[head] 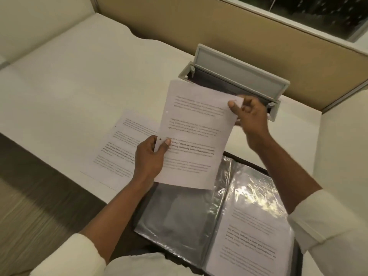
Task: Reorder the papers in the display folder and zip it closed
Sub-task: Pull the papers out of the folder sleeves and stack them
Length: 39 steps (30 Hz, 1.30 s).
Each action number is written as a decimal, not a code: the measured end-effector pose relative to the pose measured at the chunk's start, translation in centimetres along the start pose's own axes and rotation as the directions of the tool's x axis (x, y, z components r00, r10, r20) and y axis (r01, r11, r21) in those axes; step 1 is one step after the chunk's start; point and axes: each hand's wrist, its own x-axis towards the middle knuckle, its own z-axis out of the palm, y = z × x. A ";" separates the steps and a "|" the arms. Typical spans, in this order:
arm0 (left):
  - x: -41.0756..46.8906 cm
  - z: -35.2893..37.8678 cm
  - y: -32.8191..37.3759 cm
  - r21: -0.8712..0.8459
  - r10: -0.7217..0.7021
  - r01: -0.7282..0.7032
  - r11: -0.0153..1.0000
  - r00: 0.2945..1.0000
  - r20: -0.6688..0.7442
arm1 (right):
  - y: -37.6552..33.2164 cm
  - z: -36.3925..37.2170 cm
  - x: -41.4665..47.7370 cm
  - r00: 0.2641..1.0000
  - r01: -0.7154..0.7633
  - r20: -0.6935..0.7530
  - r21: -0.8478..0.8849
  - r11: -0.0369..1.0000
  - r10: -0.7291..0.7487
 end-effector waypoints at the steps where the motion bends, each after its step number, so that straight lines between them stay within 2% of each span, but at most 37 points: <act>1: 0.4 -1.1 -0.1 -0.003 -0.011 0.011 1.000 1.000 -0.010 | 1.1 1.1 -0.4 0.995 -0.094 0.036 0.027 0.995 0.093; 4: 2.1 -4.7 -0.8 0.027 -0.041 0.042 0.999 0.998 -0.038 | 4.1 4.4 -2.5 0.950 -0.294 0.122 0.034 0.955 0.288; 7: 4.3 -8.1 -1.9 0.084 -0.067 0.072 0.994 0.996 -0.057 | 6.8 7.9 -4.7 0.903 -0.405 0.160 0.002 0.914 0.399; 11: 6.8 -11.2 -3.2 0.174 -0.059 0.073 0.982 0.995 -0.083 | 8.6 12.8 -7.4 0.864 -0.447 0.233 -0.054 0.893 0.447; 14: 8.8 -13.1 -4.2 0.295 -0.057 0.091 0.951 0.991 -0.121 | 9.0 16.3 -8.8 0.857 -0.472 0.209 -0.050 0.880 0.471; 19: 11.2 -15.3 -5.5 0.535 -0.008 0.097 0.839 0.986 -0.167 | 9.7 20.8 -9.9 0.846 -0.518 0.133 -0.031 0.855 0.517; 27: 12.3 -16.3 -6.0 0.748 -0.005 0.118 0.653 0.989 -0.151 | 10.6 23.6 -10.8 0.863 -0.479 0.071 -0.198 0.855 0.500; 33: 12.2 -15.6 -6.0 0.882 -0.013 0.149 0.447 0.987 -0.161 | 10.7 23.9 -11.0 0.921 -0.328 0.063 -0.411 0.850 0.385; 37: 12.2 -14.9 -5.9 0.912 0.040 0.151 0.382 0.983 -0.179 | 11.2 24.2 -10.5 0.930 -0.282 0.057 -0.527 0.802 0.364; 39: 12.4 -14.7 -5.9 0.938 0.086 0.148 0.314 0.979 -0.183 | 11.3 24.4 -10.3 0.932 -0.277 0.040 -0.562 0.779 0.360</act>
